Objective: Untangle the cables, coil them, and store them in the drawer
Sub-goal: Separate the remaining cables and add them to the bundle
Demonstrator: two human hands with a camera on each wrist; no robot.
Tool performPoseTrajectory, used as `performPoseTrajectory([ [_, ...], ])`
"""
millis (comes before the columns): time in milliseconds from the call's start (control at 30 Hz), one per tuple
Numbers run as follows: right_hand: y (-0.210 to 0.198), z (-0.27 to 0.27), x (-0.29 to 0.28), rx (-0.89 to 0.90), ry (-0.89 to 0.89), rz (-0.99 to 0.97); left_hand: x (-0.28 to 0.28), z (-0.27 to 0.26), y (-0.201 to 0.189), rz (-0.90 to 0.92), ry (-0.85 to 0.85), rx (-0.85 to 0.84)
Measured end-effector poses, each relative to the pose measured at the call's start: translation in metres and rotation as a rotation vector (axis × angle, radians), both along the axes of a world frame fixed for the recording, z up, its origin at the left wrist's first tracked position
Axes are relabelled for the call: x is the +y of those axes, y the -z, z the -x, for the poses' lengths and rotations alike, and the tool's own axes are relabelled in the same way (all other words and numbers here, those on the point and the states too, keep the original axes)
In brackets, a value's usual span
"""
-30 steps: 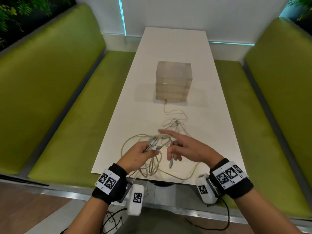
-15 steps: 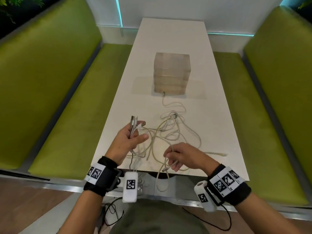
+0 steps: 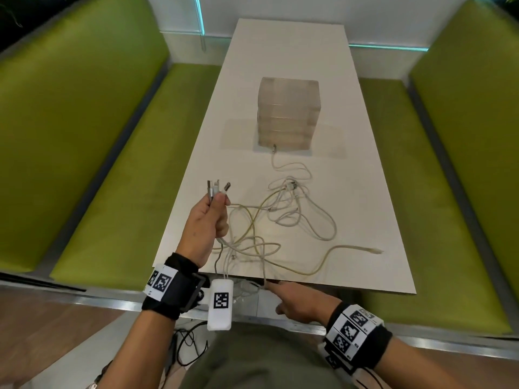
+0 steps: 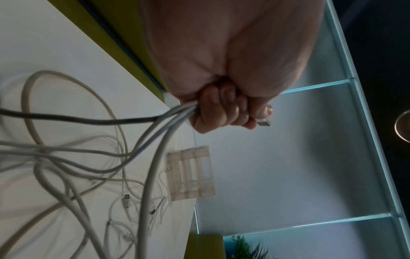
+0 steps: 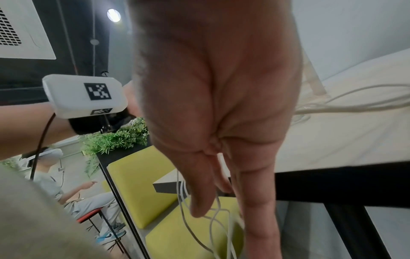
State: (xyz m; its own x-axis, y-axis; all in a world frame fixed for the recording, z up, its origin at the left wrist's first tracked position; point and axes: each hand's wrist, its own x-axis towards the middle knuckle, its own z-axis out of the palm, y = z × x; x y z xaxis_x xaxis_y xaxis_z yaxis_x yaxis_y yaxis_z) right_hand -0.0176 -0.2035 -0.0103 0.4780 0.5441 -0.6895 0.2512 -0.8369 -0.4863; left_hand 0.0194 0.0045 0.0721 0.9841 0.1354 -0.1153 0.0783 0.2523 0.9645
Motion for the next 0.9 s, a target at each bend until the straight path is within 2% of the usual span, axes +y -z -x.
performPoseTrajectory([
  [200,-0.017,-0.013,-0.006,-0.064,0.010,0.022,0.002,-0.006,-0.002,0.112,-0.066,0.023],
  [333,-0.026,-0.024,-0.006,-0.094,0.274,-0.090,-0.001,-0.007,-0.005,0.154,-0.071,0.024],
  [433,-0.020,-0.033,0.003,-0.152,0.366,-0.176,-0.003,-0.007,-0.006,0.169,-0.069,0.021],
  [767,0.000,-0.039,0.029,-0.285,0.079,-0.113,-0.004,-0.005,-0.009,0.178,-0.069,0.009],
  [900,-0.012,-0.042,0.025,-0.165,-0.060,-0.047,-0.001,-0.007,-0.008,0.175,-0.080,0.013],
])
